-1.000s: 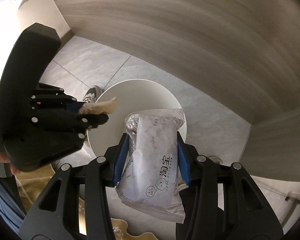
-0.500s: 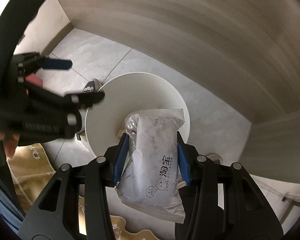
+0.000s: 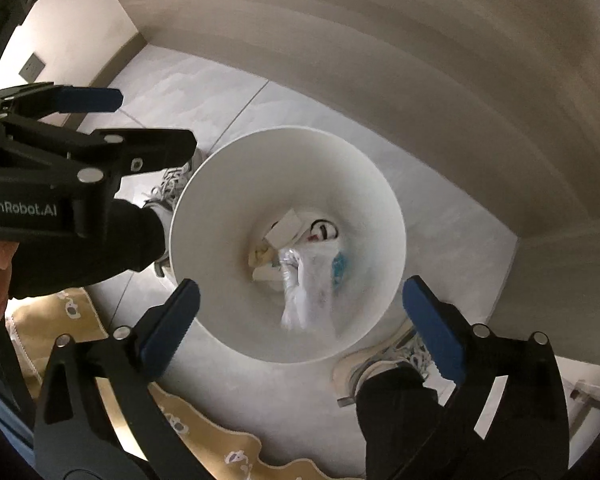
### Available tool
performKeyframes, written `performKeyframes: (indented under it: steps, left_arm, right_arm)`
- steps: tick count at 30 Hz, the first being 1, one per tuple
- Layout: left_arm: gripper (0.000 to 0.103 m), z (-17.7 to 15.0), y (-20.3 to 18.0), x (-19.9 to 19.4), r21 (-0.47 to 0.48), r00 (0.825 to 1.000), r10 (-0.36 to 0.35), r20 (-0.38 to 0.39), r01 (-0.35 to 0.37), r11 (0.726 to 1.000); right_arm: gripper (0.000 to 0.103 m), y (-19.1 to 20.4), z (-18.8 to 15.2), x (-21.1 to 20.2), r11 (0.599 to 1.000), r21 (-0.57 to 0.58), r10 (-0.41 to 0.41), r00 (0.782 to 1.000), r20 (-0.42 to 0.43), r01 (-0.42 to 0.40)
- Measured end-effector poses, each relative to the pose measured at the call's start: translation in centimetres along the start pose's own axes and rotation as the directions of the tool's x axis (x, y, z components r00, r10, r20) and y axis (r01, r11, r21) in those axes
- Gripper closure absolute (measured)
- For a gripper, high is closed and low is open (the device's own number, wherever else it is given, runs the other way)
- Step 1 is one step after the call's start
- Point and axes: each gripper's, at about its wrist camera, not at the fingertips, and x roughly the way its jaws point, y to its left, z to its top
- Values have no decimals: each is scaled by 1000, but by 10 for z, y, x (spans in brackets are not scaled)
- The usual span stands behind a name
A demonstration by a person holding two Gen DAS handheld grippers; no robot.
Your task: Collect trash
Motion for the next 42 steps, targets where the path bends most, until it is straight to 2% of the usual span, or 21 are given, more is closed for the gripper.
performKeyframes:
  steps: [6, 16, 23, 28, 32, 35, 38, 42]
  left_arm:
    - [6, 0, 2, -6, -20, 1000, -15, 3, 15, 1000]
    - [6, -21, -4, -30, 1, 999, -42, 18, 42, 999]
    - [6, -42, -8, -66, 21, 998, -45, 48, 44, 999]
    - [6, -59, -13, -121, 53, 987, -72, 144, 65, 997]
    - [6, -69, -13, -184, 86, 961, -99, 257, 79, 993]
    - [6, -76, -21, -239, 149, 925, -97, 368, 44, 988]
    - [6, -86, -26, -289, 183, 888, -106, 447, 25, 983]
    - [6, -106, -33, -339, 202, 840, -141, 524, 38, 979]
  right_arm:
    - [5, 5, -6, -3, 998, -38, -59, 998, -7, 59]
    - [5, 3, -20, -37, 997, -18, -73, 996, 45, 74]
    - [5, 6, -38, -83, 998, 16, -68, 993, 100, 67]
    - [5, 5, -59, -141, 997, 44, -72, 979, 191, 65]
    - [5, 4, -76, -201, 996, 72, -66, 952, 300, 46]
    - [5, 7, -88, -249, 996, 83, -66, 921, 384, 37]
    - [5, 13, -99, -293, 996, 84, -60, 883, 465, 24]
    - [5, 18, -114, -351, 996, 82, -61, 816, 575, 17]
